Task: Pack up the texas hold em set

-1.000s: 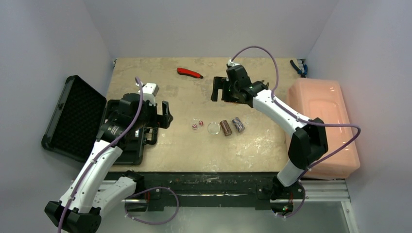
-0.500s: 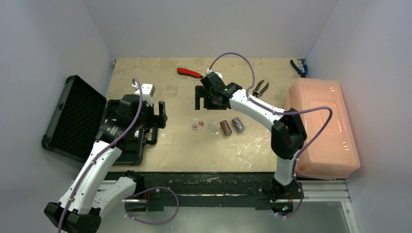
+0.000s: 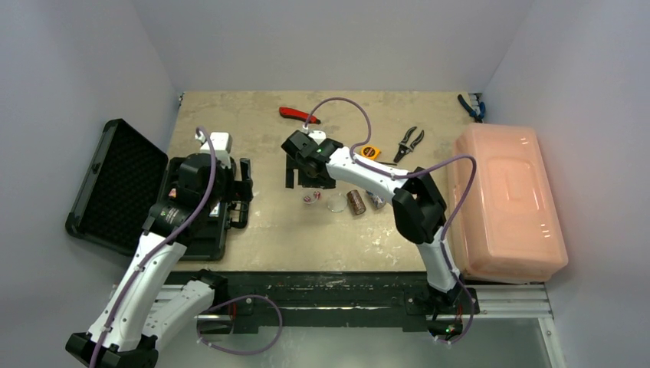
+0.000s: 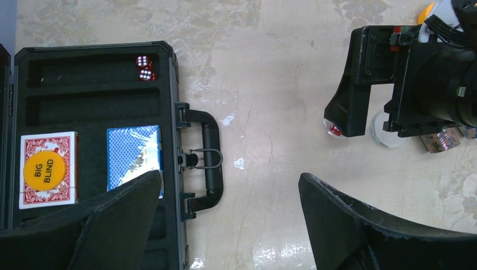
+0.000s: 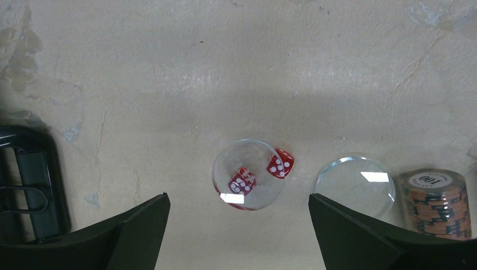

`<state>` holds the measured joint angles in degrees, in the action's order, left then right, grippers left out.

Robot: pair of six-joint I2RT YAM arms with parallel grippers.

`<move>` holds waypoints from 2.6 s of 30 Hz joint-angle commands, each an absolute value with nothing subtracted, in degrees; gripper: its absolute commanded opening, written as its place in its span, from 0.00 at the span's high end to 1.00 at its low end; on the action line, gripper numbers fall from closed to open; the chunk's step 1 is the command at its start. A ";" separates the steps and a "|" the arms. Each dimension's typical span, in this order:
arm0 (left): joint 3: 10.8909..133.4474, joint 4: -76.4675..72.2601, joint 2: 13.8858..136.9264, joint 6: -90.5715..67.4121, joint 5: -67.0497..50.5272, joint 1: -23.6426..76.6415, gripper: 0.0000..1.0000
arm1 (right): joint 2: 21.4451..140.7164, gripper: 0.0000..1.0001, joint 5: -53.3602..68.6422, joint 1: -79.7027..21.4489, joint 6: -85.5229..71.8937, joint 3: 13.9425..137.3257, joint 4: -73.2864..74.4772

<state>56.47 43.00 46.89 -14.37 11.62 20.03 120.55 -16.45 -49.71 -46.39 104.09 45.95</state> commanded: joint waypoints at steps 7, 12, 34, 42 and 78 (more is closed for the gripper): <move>58.45 42.64 45.76 -14.82 12.92 20.39 0.08 | 124.92 0.01 -21.07 -50.97 -50.56 110.86 50.66; 58.45 42.75 45.70 -14.79 12.81 20.39 0.08 | 126.42 0.01 -21.43 -51.06 -51.35 110.92 51.05; 58.45 42.72 45.41 -14.74 12.57 20.39 0.08 | 130.59 0.13 -21.46 -51.06 -52.03 112.06 50.27; 58.45 42.77 45.36 -14.68 12.58 20.39 0.08 | 131.16 0.20 -21.49 -51.06 -51.96 112.15 50.26; 56.93 39.19 42.18 -14.38 10.70 20.39 0.07 | 114.94 0.46 -20.39 -50.72 -52.97 105.74 44.52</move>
